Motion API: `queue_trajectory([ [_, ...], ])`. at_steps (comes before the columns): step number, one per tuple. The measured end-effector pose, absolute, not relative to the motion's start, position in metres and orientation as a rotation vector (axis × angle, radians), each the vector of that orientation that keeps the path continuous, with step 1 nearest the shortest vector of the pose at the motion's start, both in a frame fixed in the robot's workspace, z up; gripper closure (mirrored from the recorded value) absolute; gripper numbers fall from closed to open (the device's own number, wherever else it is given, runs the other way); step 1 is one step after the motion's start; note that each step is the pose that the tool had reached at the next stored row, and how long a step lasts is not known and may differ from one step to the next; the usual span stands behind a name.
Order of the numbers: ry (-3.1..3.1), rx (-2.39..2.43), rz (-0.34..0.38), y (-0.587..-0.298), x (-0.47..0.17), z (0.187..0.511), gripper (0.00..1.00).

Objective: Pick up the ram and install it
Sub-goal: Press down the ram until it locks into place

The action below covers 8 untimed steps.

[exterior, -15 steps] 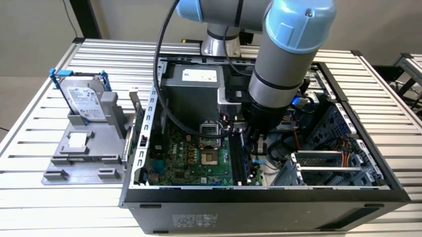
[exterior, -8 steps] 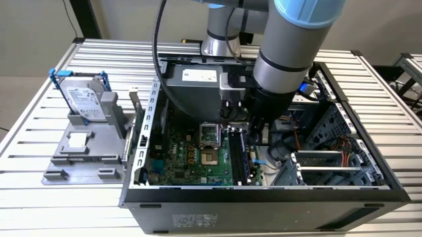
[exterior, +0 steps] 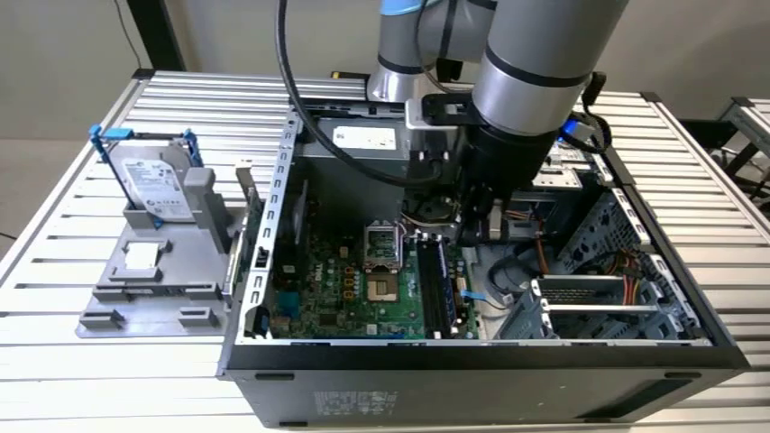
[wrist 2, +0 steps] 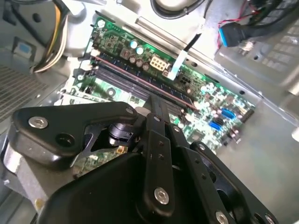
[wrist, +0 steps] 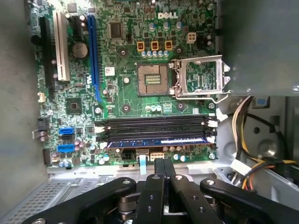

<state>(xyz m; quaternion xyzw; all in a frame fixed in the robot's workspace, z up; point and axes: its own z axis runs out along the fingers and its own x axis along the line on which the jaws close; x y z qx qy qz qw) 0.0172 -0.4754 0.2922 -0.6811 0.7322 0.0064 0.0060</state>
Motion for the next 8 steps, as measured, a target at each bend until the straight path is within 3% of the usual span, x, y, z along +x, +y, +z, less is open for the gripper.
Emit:
queue_trajectory([
  [8, 2.291, -2.131, 0.020, -0.4754, 0.0172, 0.2945, 1.00],
])
